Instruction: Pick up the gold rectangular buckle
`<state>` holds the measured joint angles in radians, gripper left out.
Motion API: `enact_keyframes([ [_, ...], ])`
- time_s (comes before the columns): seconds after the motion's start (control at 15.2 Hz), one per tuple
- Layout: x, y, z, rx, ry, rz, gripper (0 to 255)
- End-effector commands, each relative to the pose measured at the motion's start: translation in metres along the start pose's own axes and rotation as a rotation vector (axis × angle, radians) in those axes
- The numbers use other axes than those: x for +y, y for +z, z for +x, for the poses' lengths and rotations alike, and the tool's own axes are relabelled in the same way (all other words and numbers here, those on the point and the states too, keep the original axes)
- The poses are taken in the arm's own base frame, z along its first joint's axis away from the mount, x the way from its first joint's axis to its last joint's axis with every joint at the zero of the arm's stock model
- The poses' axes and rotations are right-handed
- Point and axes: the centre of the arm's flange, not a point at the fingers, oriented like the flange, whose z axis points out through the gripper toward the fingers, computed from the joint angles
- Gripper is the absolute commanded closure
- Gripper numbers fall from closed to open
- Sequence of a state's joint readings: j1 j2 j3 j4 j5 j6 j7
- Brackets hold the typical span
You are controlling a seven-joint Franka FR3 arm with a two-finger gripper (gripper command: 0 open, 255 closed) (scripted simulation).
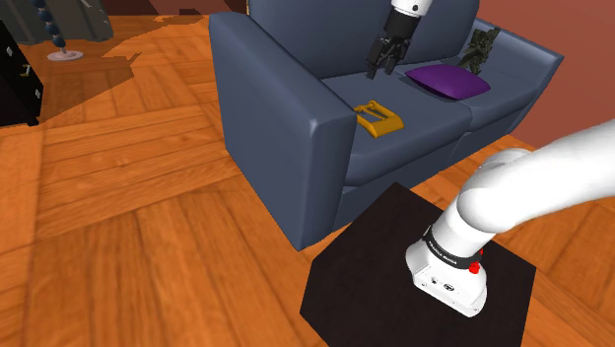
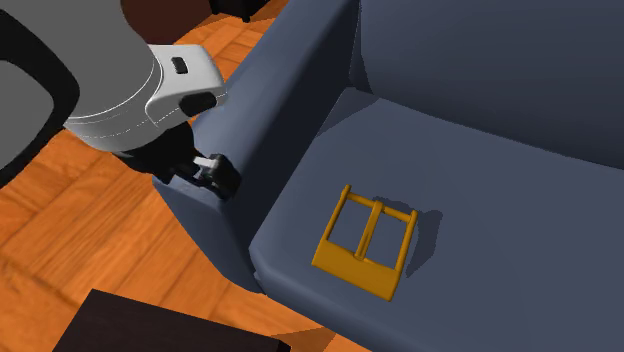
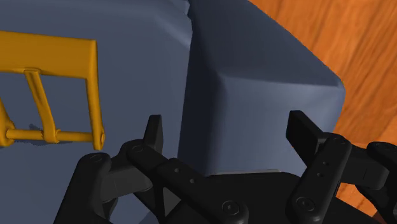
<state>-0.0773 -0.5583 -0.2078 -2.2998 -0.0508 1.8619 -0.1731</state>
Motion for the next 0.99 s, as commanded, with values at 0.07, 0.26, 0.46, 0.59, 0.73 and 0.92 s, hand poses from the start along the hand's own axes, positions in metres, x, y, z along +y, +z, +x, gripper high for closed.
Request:
enact_keyframes([
  [0.07,0.031,0.022,0.013,-0.011,0.014,0.0,0],
  [0.26,0.06,0.046,0.028,-0.023,0.029,0.001,0],
  [0.46,0.089,0.07,0.042,-0.036,0.044,0.001,0],
  [0.59,0.109,0.086,0.051,-0.044,0.053,0.002,0],
  [0.73,0.129,0.102,0.06,-0.052,0.063,0.002,0],
  [0.92,0.158,0.126,0.072,-0.065,0.078,0.003,0],
])
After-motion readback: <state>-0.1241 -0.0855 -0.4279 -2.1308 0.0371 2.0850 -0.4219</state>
